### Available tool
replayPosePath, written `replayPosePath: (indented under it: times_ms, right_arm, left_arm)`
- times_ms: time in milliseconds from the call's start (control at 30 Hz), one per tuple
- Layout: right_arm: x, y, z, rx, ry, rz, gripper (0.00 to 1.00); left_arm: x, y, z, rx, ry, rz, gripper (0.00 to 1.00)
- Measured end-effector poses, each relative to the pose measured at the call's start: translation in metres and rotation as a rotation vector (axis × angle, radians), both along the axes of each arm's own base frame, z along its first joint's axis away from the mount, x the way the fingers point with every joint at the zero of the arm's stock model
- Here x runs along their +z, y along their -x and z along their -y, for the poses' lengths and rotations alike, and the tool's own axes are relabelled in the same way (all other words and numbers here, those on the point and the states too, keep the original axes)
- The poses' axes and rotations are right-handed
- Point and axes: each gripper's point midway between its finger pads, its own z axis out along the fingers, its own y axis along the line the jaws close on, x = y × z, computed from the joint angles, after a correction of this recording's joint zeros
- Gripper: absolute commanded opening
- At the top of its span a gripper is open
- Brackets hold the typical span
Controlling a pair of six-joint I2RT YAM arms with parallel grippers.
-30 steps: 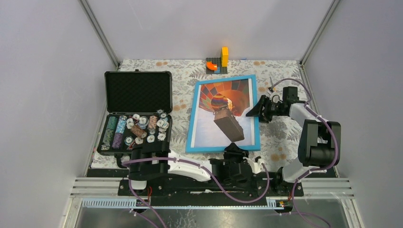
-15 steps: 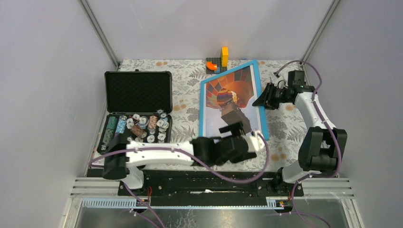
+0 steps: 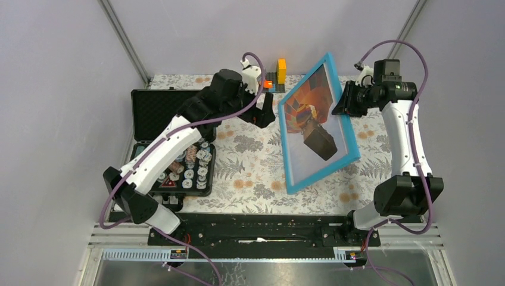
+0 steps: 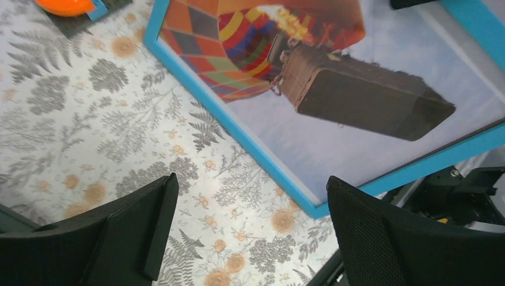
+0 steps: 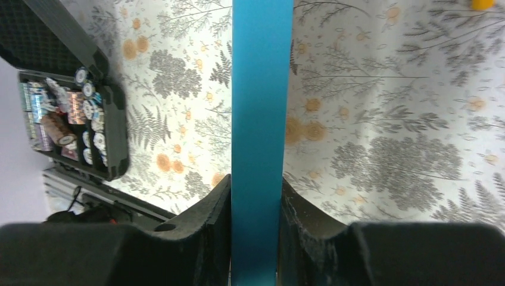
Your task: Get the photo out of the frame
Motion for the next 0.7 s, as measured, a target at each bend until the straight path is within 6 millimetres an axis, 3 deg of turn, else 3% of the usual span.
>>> replayPosePath:
  times_ms: [133, 400, 533, 700]
  right_arm:
    - [0.017, 0.007, 0.013, 0.005, 0.103, 0.021, 0.0]
    - [0.045, 0.025, 0.047, 0.037, 0.335, 0.061, 0.0]
    - [0.06, 0.028, 0.061, 0.021, 0.418, 0.097, 0.0]
    - [0.06, 0.035, 0.059, 0.033, 0.41, 0.087, 0.12]
  left_arm:
    - [-0.016, -0.007, 0.0, -0.006, 0.019, -0.098, 0.99]
    - [-0.064, 0.001, -0.004, -0.01, -0.016, -0.213, 0.99]
    - [-0.067, -0.002, -0.005, 0.002, 0.002, -0.229, 0.99]
    - [-0.077, -0.009, -0.009, 0.016, 0.055, -0.277, 0.99]
